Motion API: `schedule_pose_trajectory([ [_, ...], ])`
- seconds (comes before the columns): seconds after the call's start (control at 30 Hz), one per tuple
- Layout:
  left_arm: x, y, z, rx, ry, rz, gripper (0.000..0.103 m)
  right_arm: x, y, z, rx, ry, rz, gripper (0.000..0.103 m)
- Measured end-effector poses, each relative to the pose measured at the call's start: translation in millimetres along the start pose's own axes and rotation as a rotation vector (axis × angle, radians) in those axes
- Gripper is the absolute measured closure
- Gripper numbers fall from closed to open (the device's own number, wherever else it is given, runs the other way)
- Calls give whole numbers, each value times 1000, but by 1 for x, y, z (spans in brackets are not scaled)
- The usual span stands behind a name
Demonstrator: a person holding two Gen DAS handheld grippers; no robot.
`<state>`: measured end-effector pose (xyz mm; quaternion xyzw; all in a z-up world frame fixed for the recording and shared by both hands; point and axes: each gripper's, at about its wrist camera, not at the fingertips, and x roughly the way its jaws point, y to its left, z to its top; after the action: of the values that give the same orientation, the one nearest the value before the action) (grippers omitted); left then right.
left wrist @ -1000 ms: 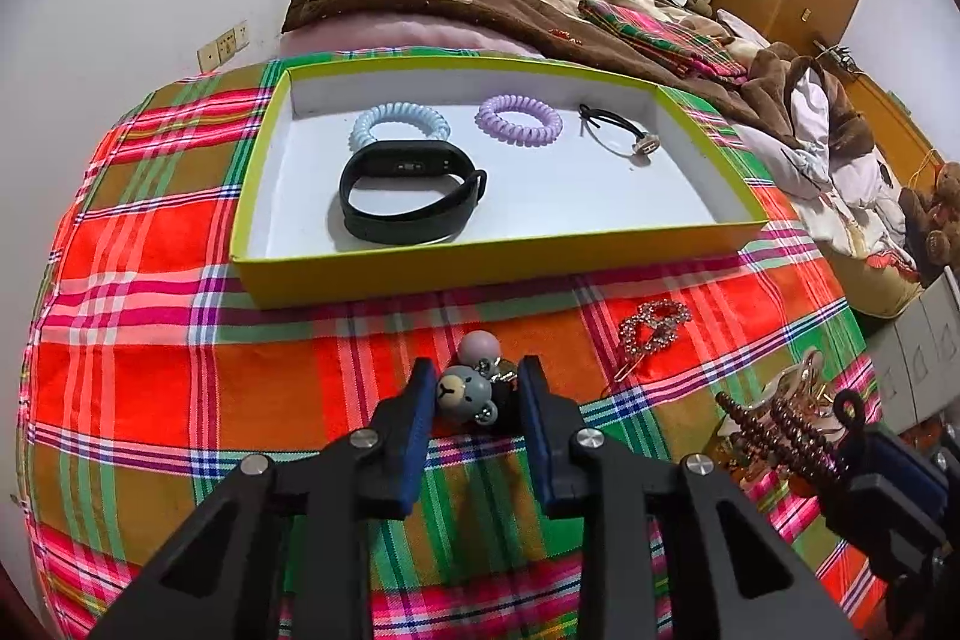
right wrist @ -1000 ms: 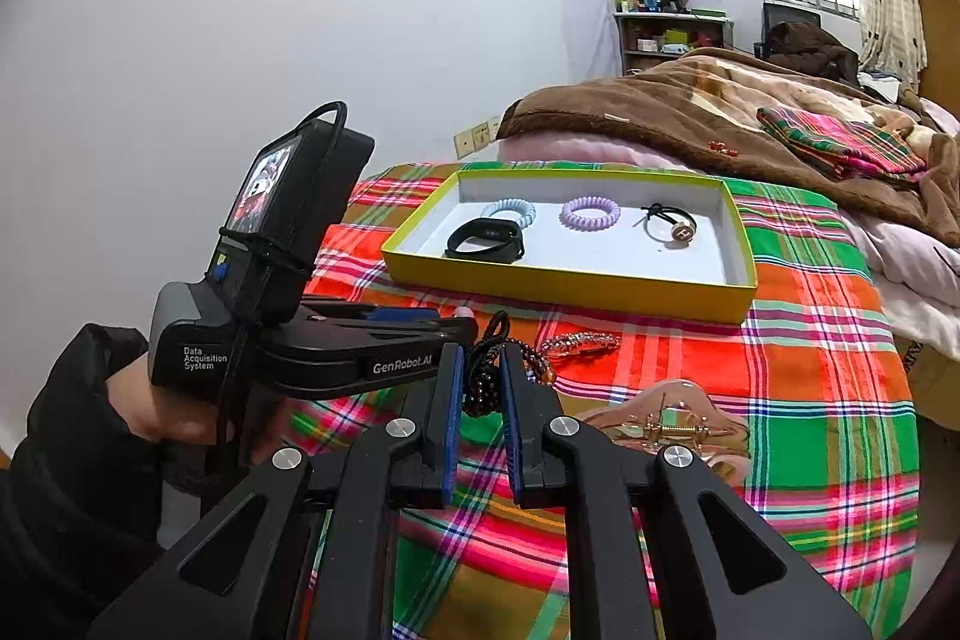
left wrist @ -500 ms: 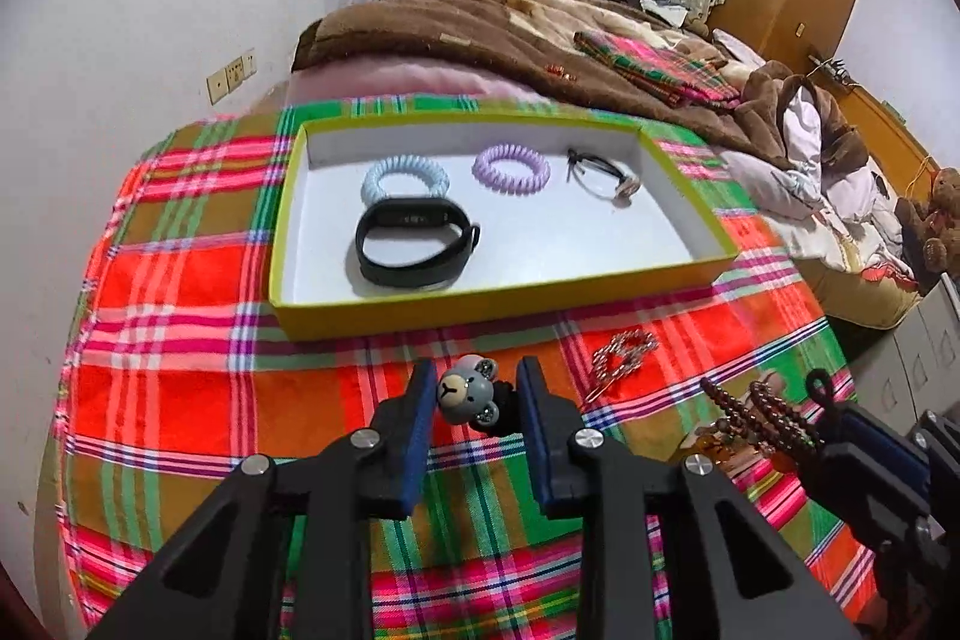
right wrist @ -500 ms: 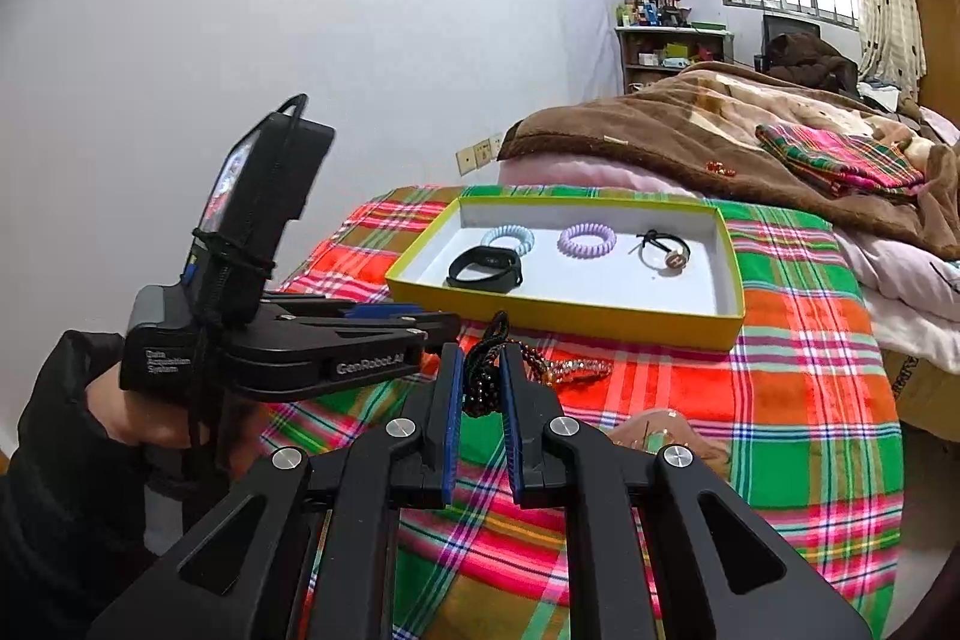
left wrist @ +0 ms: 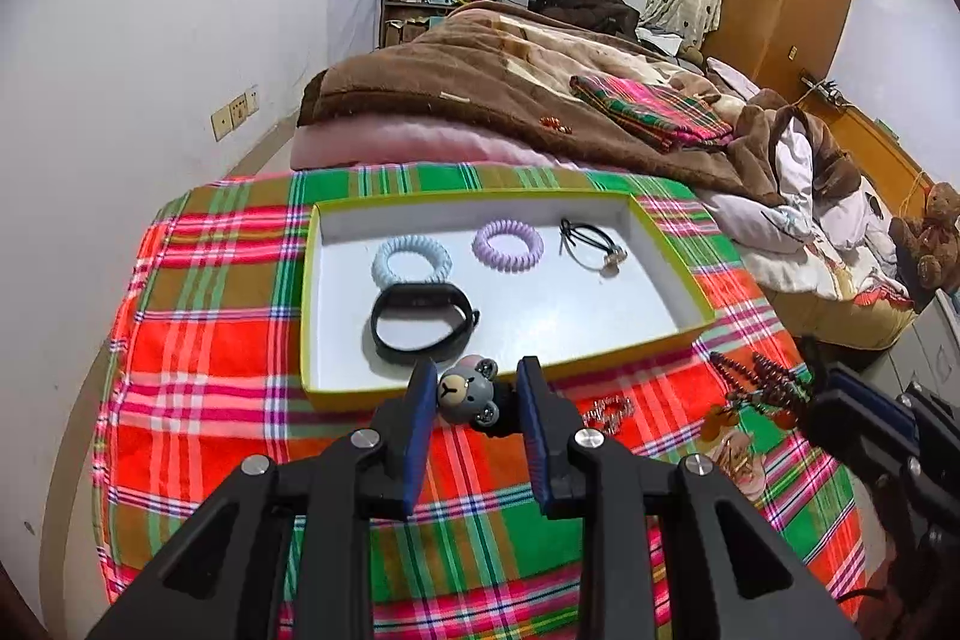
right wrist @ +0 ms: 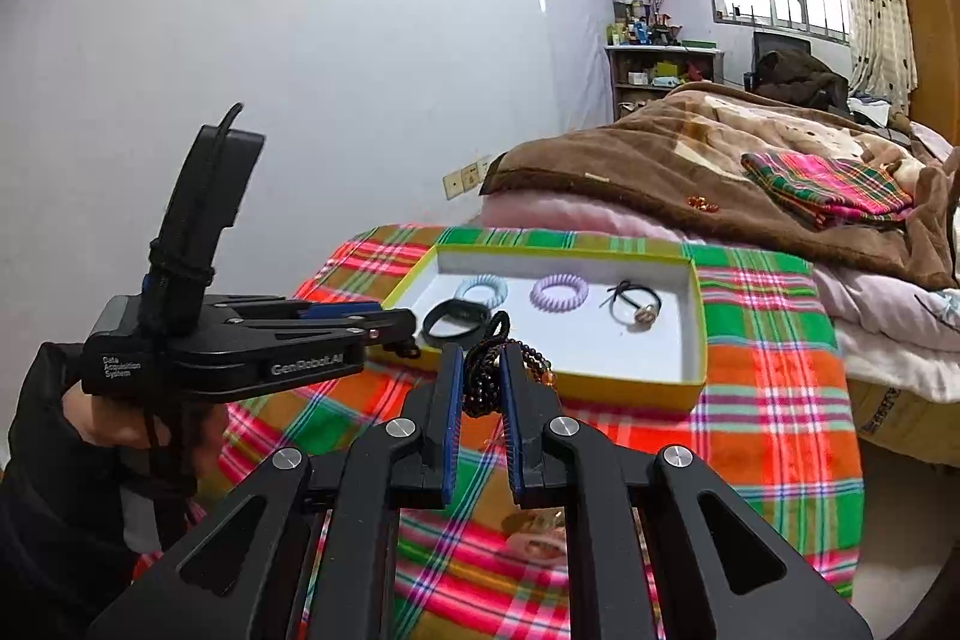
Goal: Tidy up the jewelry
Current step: 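Carry the bear-charm tie and beaded bracelet into the box with both grippers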
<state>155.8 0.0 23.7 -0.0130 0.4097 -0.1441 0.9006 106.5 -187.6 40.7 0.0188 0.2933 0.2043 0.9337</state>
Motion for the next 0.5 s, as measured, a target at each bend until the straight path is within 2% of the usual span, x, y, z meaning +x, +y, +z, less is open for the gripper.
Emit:
schedule_pose_trajectory([
  [0.27,-1,11,25,-13,-25,-4,75,11,-26,28,5,1,-20,90],
  [0.5,14,24,45,-38,-13,-10,74,38,-47,46,-12,54,-30,90],
])
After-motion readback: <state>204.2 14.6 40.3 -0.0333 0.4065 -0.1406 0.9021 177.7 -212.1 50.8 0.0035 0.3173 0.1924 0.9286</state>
